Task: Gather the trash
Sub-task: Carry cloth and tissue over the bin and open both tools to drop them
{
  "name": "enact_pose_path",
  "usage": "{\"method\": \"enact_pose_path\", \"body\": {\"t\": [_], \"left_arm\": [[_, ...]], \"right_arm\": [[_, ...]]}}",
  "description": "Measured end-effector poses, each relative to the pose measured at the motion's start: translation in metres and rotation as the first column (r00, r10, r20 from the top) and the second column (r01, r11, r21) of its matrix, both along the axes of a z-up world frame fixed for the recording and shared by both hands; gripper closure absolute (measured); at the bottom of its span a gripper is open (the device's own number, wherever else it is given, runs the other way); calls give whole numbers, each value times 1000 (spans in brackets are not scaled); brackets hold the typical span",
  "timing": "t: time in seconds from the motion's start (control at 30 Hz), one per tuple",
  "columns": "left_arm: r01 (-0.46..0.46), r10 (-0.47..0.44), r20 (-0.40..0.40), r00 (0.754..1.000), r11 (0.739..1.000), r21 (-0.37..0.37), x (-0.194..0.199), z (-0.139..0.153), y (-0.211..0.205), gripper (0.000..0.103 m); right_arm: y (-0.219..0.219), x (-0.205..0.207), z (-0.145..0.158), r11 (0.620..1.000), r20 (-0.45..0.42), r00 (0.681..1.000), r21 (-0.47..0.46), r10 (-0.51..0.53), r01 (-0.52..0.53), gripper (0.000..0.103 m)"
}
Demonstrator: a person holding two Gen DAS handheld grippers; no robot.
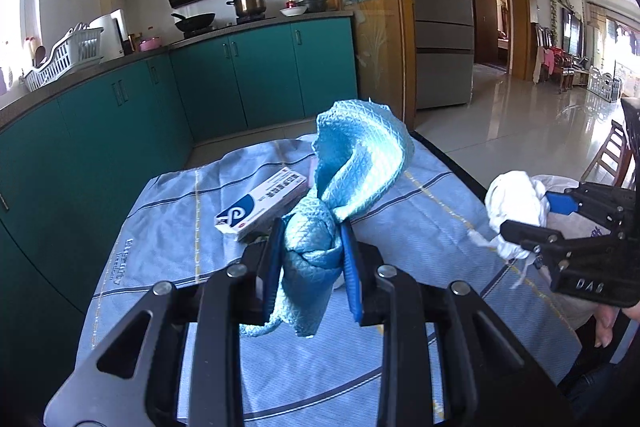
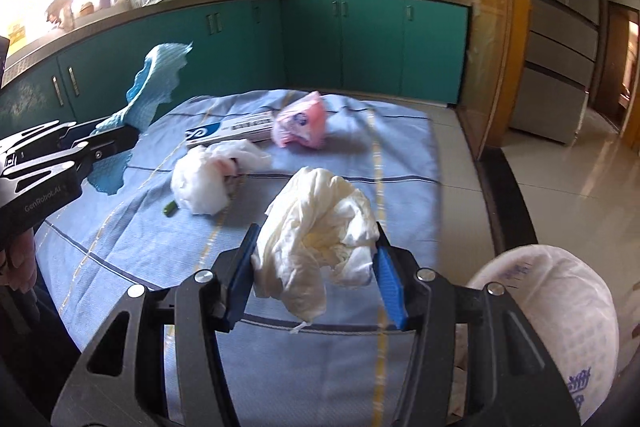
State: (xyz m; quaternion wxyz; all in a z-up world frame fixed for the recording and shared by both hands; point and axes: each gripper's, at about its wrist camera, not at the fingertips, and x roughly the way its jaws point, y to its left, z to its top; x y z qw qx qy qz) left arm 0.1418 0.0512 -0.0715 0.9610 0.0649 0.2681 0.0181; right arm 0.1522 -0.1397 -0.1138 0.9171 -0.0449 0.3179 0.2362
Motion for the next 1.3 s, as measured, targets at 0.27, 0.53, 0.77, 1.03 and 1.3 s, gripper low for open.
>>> {"method": "enact_pose_path", "body": {"t": [0.27, 0.53, 0.77, 1.03, 1.3], "left_arm": [[83, -83, -5, 997, 997, 3, 2, -2, -51, 75], [174, -173, -25, 985, 985, 19, 7, -12, -112, 75], [272, -271, -53, 961, 962, 6, 13, -26, -173, 74], [412, -412, -169, 896, 911, -37, 20, -69, -244, 74], [457, -447, -220, 867, 890, -9, 23, -95, -276, 43]], "right_arm": [[-63, -8, 3, 990, 11, 990, 39, -138, 137, 49], [-136, -24, 8, 951, 24, 953, 77, -302, 300, 49], [-188, -40, 5, 907, 30, 909, 82, -417, 413, 49], [-224, -50, -5, 870, 10, 873, 90, -487, 484, 49], [-236, -50, -16, 860, -25, 865, 95, -502, 501, 49]]}}
